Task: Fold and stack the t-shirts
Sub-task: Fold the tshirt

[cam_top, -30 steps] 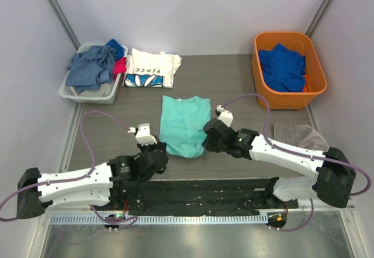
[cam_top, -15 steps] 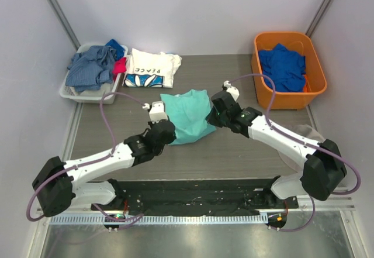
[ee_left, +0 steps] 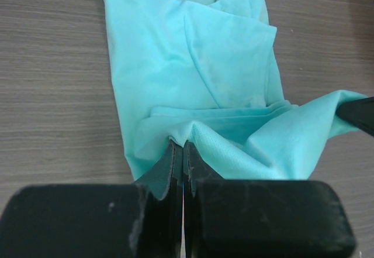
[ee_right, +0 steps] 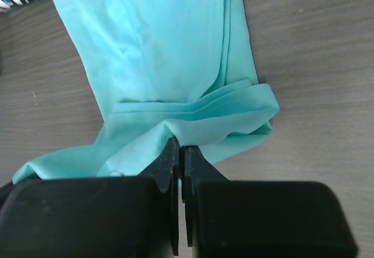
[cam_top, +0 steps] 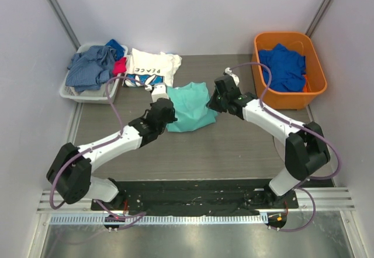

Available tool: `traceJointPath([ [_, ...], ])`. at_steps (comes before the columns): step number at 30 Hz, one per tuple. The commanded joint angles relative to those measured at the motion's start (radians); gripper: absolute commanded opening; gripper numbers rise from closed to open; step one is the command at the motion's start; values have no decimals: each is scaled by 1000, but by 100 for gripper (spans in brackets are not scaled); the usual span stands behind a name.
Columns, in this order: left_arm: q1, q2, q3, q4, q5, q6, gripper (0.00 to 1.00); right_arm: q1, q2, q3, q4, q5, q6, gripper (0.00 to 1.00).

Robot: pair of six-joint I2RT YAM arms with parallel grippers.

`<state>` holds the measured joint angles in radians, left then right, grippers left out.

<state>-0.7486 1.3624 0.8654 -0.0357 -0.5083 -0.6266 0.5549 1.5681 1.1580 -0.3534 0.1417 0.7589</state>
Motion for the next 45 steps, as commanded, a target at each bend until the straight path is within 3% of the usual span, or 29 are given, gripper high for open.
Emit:
traceJointPath([
  [1,69,38,46,83,62,42,0,-64,62,109,77,-63,-38,1],
  [12,206,196,174,134,169,93,0,-157,309,365,97,-194,-79,1],
  [26,302,323,247,171,252,108,0,-178,575,669,96,-294,-124,1],
  [45,410,503,354,235,332,102,0,-196,819,954,82,-344,-138,1],
])
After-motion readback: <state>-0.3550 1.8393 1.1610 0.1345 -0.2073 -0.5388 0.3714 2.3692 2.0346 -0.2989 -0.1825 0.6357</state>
